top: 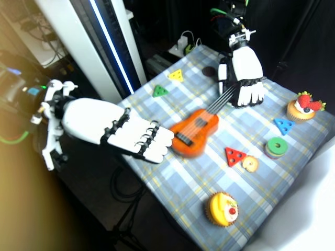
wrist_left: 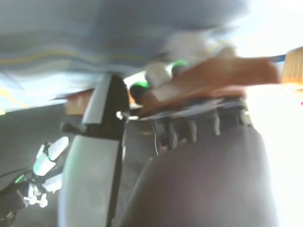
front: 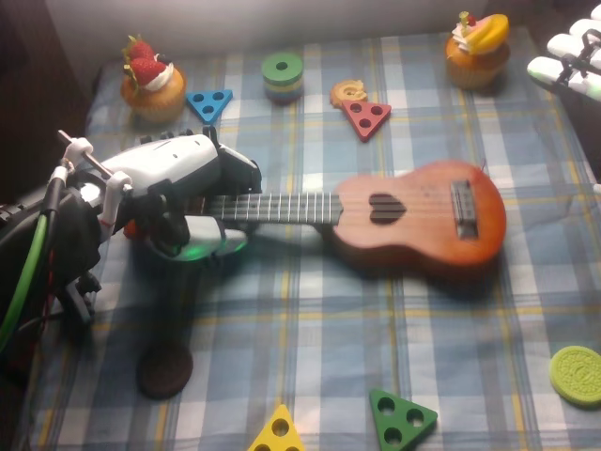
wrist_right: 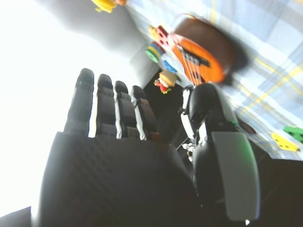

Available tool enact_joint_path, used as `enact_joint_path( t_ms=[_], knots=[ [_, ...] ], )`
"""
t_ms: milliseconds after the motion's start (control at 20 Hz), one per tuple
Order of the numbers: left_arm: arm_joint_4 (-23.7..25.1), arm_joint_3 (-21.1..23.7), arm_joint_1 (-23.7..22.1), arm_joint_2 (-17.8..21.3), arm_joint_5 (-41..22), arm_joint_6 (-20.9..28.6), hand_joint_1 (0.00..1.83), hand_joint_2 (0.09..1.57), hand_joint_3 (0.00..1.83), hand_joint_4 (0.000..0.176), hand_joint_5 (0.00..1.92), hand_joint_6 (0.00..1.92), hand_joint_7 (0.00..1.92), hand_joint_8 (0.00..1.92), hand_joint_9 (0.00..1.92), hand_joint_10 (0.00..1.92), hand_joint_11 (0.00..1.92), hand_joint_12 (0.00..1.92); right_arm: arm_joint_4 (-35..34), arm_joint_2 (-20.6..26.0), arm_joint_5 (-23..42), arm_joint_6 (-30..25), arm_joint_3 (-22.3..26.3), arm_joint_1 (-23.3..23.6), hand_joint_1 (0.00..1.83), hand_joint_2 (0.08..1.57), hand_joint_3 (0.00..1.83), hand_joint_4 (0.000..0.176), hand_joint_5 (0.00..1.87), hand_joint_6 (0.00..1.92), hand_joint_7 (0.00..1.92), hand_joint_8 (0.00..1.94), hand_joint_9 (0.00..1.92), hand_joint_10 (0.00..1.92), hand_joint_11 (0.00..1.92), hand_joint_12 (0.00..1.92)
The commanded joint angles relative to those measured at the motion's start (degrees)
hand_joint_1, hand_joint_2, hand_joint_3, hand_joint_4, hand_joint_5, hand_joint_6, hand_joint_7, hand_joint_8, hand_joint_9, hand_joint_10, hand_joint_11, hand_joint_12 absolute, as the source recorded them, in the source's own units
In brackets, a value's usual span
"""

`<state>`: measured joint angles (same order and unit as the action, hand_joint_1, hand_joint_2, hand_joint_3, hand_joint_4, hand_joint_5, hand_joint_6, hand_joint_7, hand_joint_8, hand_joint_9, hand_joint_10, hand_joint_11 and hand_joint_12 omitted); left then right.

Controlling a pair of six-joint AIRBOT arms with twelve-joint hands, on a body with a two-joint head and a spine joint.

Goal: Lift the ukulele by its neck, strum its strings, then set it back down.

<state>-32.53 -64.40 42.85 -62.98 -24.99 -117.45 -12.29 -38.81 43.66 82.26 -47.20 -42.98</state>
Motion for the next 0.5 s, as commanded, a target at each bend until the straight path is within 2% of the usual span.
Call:
enact_joint_path(
  t_ms=[0,50,100,200,250,350,450],
  knots=[
    [0.1,0.0,-0.26,-0.14,-3.05,0.11,1.27,1.1,0.0,0.0,0.78,1.91,0.93,1.92,1.08,1.92,1.21,1.92,0.04,0.64,8.11,-0.06,0.01,0.8,0.47,1.35,0.01,0.0,0.0,0.0,0.0,0.0,0.0,0.0,0.0,0.0],
    [0.09,0.34,-0.31,0.21,-3.68,0.11,1.28,1.12,0.0,0.001,0.81,1.92,0.99,1.92,1.16,1.92,1.31,1.92,0.04,0.92,8.93,-0.35,0.16,0.79,0.43,1.35,0.01,0.0,0.0,0.0,0.0,0.0,0.0,0.0,0.0,0.0],
    [0.08,0.52,-0.35,0.4,-3.98,0.11,1.28,1.12,0.0,0.001,0.81,1.92,0.99,1.92,1.16,1.92,1.31,1.92,0.04,1.09,9.28,-0.5,0.24,0.79,0.43,1.35,0.01,0.0,0.0,0.0,0.0,0.0,0.0,0.0,0.0,0.0],
    [0.85,1.42,-0.72,1.24,-5.41,0.48,1.3,1.14,0.01,0.0,0.85,1.92,1.1,1.92,1.31,1.92,1.43,1.92,0.07,1.89,10.94,-0.69,0.86,0.72,0.41,1.36,0.01,0.0,0.0,0.0,0.0,0.0,0.0,0.0,0.0,0.0],
    [1.57,1.69,-0.91,1.61,-5.92,1.39,1.31,1.16,0.01,0.0,0.82,1.92,1.1,1.92,1.34,1.92,1.44,1.92,0.1,2.24,11.52,-0.72,1.19,0.65,0.34,1.36,0.01,0.0,0.0,0.0,0.0,0.0,0.0,0.0,0.0,0.0],
    [2.73,2.49,-1.23,2.37,-7.48,2.25,1.3,1.18,0.01,0.0,0.82,1.92,1.13,1.92,1.4,1.92,1.46,1.92,1.12,2.73,12.57,-2.35,1.52,0.62,0.32,1.37,0.01,0.0,0.0,0.0,0.0,0.0,0.0,0.0,0.0,0.0],
    [3.95,2.95,-1.57,2.85,-8.17,3.33,1.29,1.18,0.01,0.0,0.8,1.92,1.09,1.92,1.36,1.92,1.42,1.92,2.84,2.84,12.81,-4.16,1.48,0.62,0.26,1.38,0.01,0.002,0.0,0.0,0.0,0.0,0.0,0.0,0.01,0.0]
  ],
)
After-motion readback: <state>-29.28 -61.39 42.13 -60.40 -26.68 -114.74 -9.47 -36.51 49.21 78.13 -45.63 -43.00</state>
